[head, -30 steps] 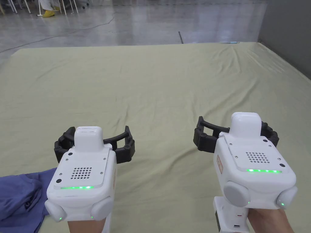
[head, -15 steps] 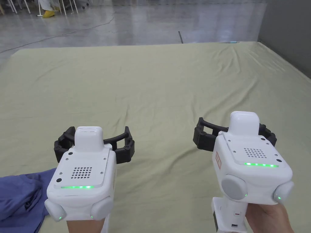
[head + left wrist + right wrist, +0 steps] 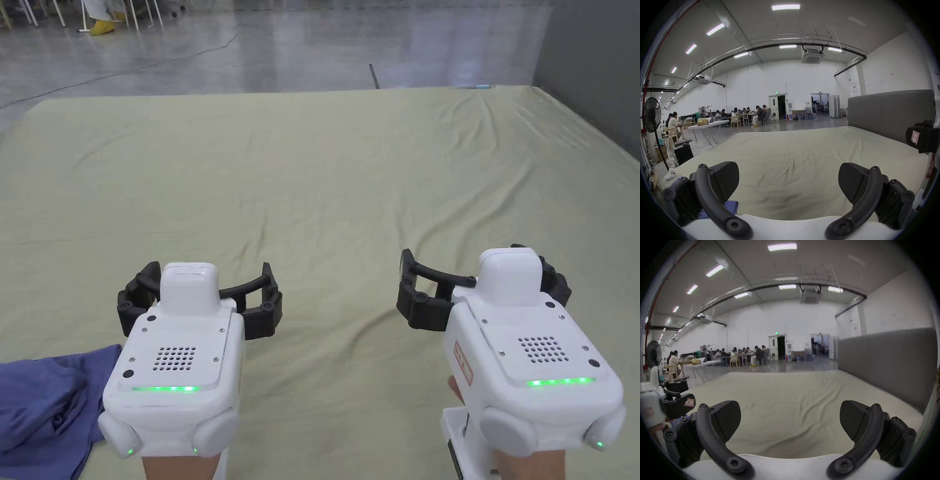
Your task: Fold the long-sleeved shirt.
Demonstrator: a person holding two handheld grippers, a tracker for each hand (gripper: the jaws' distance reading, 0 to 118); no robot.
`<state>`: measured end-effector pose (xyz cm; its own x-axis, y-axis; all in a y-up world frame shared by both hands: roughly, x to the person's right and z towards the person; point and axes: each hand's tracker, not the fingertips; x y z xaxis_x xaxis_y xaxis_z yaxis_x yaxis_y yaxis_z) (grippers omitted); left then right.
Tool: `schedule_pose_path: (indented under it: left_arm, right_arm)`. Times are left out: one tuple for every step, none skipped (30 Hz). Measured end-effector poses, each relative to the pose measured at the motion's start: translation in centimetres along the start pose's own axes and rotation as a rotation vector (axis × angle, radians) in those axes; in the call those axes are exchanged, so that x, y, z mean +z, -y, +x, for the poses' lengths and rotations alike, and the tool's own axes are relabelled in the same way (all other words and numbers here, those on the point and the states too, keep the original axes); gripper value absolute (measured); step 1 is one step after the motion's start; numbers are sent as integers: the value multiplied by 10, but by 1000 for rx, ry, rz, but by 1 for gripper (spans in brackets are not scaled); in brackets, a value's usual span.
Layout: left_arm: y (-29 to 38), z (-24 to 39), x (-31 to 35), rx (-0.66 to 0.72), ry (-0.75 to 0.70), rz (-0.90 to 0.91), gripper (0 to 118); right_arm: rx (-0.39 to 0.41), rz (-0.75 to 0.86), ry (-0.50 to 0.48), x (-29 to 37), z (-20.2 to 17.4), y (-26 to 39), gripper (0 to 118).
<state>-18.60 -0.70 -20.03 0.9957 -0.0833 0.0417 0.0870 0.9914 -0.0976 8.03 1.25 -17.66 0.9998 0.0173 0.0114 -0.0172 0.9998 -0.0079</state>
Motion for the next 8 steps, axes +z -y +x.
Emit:
schedule_pose_path:
  left_arm:
    - [0, 0, 0, -2, -2, -3, 118]
    - [1, 0, 0, -1, -4, -4, 118]
    - [1, 0, 0, 4, -3, -4, 118]
    - [0, 0, 0, 12, -1, -3, 118]
    - [0, 0, 1, 16, -2, -3, 118]
    - [0, 0, 1, 17, 0, -4, 118]
    - [0, 1, 1, 16, 1, -5, 118]
    - [0, 1, 1, 14, 2, -4, 118]
  right_arm:
    - [42, -17, 22, -1, -2, -2, 118]
    - [45, -58, -13, -4, -1, -5, 118]
    - [40, -72, -46, -6, 1, -6, 118]
    - [40, -60, -29, -5, 1, -5, 118]
    - [57, -43, 3, -4, -1, -4, 118]
    - [76, -31, 37, -3, -3, -3, 118]
    - [88, -40, 41, -4, -3, -3, 118]
    - [93, -50, 34, -4, -2, -4, 118]
